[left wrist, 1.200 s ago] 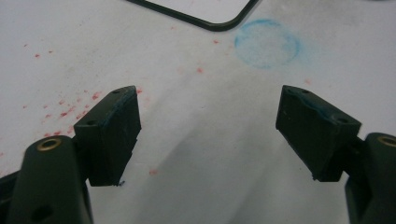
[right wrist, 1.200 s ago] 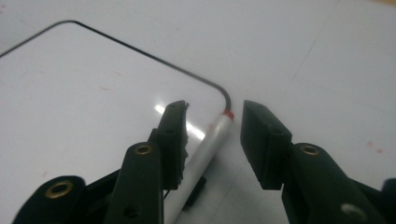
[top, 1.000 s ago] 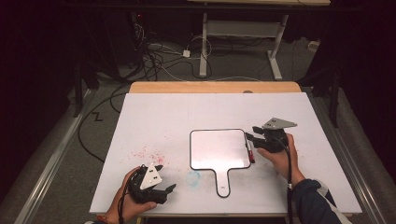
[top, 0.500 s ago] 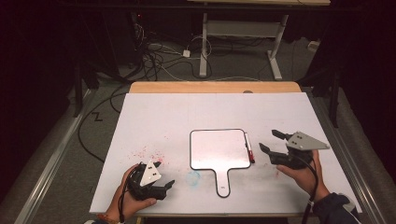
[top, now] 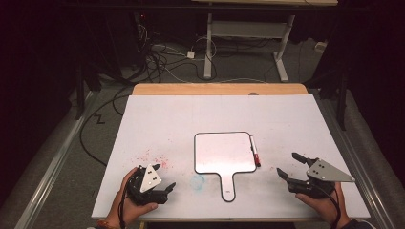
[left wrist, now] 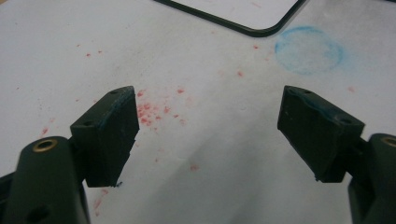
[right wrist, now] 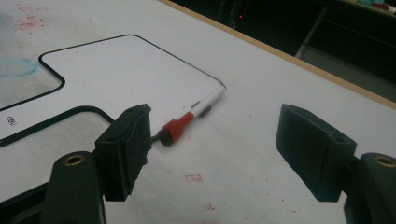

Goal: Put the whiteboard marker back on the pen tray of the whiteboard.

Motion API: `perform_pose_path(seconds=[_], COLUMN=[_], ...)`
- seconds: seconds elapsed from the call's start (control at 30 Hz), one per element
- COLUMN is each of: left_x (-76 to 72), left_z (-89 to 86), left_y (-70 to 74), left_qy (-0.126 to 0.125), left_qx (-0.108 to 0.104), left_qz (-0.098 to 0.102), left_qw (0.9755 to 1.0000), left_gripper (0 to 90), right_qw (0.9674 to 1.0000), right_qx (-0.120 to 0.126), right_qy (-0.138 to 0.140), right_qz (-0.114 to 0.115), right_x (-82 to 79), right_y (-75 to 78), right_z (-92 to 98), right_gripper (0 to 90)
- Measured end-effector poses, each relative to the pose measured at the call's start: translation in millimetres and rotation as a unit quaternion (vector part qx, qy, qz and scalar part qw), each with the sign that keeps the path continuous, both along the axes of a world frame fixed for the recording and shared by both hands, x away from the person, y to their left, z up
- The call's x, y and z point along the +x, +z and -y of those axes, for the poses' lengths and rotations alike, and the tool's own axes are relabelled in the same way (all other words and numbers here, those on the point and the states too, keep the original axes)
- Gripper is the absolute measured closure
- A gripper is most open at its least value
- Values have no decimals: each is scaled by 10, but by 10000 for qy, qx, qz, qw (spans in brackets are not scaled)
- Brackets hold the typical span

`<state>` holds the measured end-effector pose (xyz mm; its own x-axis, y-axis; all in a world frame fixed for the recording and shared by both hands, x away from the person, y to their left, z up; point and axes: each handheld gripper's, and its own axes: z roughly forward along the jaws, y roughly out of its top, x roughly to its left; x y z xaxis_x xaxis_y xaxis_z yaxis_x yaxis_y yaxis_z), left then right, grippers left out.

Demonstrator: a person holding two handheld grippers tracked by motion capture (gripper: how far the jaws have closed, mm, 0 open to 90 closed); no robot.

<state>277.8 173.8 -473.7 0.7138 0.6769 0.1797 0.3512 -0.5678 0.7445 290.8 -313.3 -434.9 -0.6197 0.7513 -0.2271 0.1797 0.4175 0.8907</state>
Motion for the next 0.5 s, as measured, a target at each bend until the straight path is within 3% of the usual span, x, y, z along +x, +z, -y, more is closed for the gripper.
perform_pose_path(seconds=[0.5], left_x=[48], left_z=[16], left_y=[-7], left_qy=[35], left_qx=[31], left_qz=[-33], left_qw=[10000], left_gripper=[199], right_qw=[10000], right_qx=[-26], right_qy=[-19], right_qz=[-49], right_x=[37], right_y=[-53], right_z=[-25], right_gripper=[269])
